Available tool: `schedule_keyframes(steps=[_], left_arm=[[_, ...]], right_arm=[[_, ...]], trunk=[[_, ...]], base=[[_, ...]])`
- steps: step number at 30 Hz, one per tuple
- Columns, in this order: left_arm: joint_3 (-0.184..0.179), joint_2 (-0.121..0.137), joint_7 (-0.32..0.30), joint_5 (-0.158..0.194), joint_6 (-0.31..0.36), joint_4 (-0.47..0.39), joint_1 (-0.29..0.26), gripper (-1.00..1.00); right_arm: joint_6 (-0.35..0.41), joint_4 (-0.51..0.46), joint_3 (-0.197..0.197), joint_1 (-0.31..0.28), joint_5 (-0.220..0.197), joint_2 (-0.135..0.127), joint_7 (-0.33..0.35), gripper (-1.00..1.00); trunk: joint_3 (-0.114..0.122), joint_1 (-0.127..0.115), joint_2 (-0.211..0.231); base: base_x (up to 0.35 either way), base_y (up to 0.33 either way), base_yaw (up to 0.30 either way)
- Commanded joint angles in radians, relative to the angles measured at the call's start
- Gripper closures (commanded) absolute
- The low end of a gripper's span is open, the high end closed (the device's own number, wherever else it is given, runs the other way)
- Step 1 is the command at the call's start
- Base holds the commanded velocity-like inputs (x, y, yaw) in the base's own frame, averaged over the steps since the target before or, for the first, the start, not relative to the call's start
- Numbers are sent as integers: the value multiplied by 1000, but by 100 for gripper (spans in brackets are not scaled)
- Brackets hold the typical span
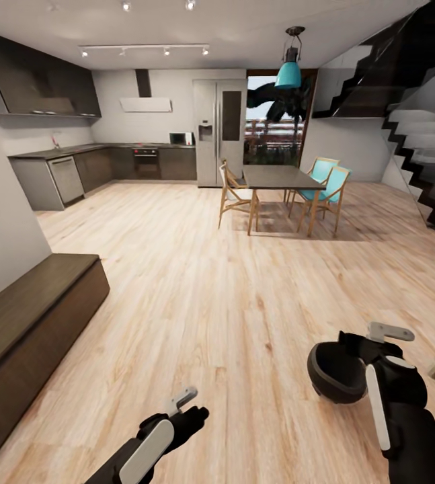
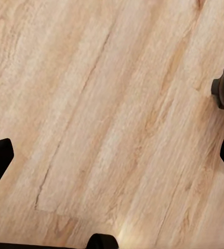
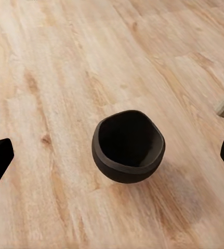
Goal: Place each of the two pumpkins and all three candles from the living room inside a cabinet in the living room (use any cabinet), then make sure every cabinet is closed, and position the cauldron so it is next to a table in the living room.
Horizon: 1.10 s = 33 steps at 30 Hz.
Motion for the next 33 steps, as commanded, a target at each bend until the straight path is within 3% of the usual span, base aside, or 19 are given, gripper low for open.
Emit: schedule_keyframes(steps=[1,5,10,15,19,22,25,31,32,33], left_arm=[[-2,1,8,3,1,-2,0,-100],[-5,4,9,-4,0,-2,3,-100],[-3,12,9,-7,-1,-3,9,-100],[6,38,3,-5,-2,-6,20,-100],[10,75,3,-3,0,-63,42,-100],[20,116,4,-1,2,-143,78,-100],[62,220,5,8,3,-314,156,-100],[78,243,14,7,0,-338,177,-100],[88,246,27,8,-5,-355,189,-100],[123,248,51,8,-14,-391,216,-100]], right_arm=[[5,-1,-1,-1,4,-1,4,-100],[7,-1,-1,-4,-14,-14,6,-100],[12,10,-2,-13,-27,-59,14,-100],[14,36,-1,-18,-62,-105,25,-100],[14,43,3,-17,-85,-119,30,-100],[24,69,2,-23,-89,-126,31,-100],[89,194,1,-106,-92,-134,34,-100],[108,268,0,-161,-91,-136,36,-100],[110,290,1,-166,-91,-136,36,-100],[110,320,1,-178,-90,-136,37,-100]], trunk=[[-1,0,-1],[-1,0,-1],[-1,0,-1],[-1,0,-1],[-1,0,-1],[-1,0,-1],[-1,0,-1],[-1,0,-1],[-1,0,-1],[-1,0,-1]], base=[[0,-226,-17],[0,-282,-8],[0,-327,-2],[16,-336,-1],[120,-324,-110],[169,-312,-221],[198,-301,-273],[210,-296,-296],[201,-296,-299],[196,-296,-299]])
